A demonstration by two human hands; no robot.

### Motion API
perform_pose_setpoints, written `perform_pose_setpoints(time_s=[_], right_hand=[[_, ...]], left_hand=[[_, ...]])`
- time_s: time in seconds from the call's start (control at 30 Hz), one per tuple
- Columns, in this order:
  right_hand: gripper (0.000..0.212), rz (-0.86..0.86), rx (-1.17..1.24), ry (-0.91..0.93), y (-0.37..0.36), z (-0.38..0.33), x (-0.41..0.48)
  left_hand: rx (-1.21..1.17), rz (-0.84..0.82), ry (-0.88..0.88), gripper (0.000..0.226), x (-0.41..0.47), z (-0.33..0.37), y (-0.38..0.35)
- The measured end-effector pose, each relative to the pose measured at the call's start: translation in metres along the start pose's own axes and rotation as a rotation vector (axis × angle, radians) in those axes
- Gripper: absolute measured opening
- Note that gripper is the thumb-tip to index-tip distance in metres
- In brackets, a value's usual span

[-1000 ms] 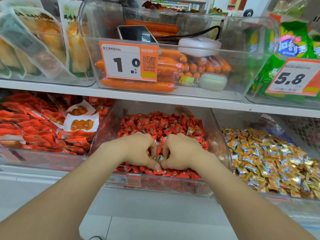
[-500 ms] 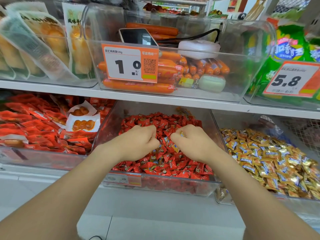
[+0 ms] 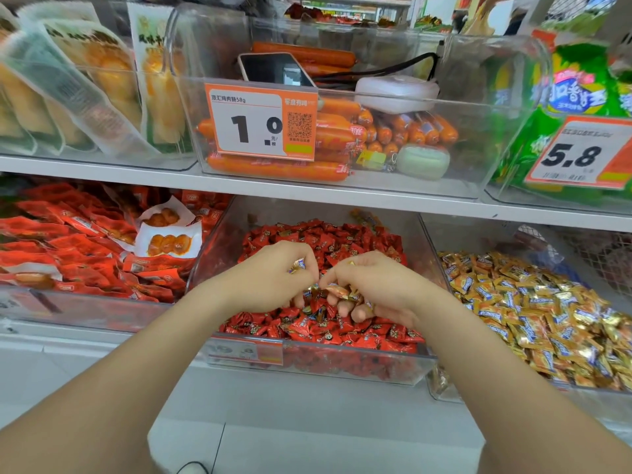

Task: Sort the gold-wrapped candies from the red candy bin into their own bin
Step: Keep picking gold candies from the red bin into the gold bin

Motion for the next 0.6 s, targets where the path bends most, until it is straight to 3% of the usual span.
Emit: perform_pose_setpoints(time_s=[0.2,0.37,0.5,0.6], right_hand=[[0.026,0.036,0.373,-0.109,-0.001,0.004,-0.004],[0.028,-0.035,0.625,-0.147,-0.008,0.003,-0.005],[0.035,-0.031,0.625,-0.164,-0.006,0.006,-0.002],[0.034,0.022,0.432,-0.082,0.002,0.007,0.003]], left_hand=[[0.135,0.003,0.05,0.016,-0.002,-0.008,0.001],[0.296,-0.063,-0.006,0.044,-0.005,-0.009,-0.006],[0.311,-0.22,0.002,0.008,-0.012,-0.009,-0.013],[0.383,-0.263,0.003,0.009,-0.014,-0.009,-0.016]])
Point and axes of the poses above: each hand's wrist, its own x-axis towards the middle knuckle, its own y-axis out of the back of the hand, z = x × y, the point moved 8 cm from there along x, towards the middle knuckle, and after that the axes turned 3 degrees about y, right-handed, at the moved point
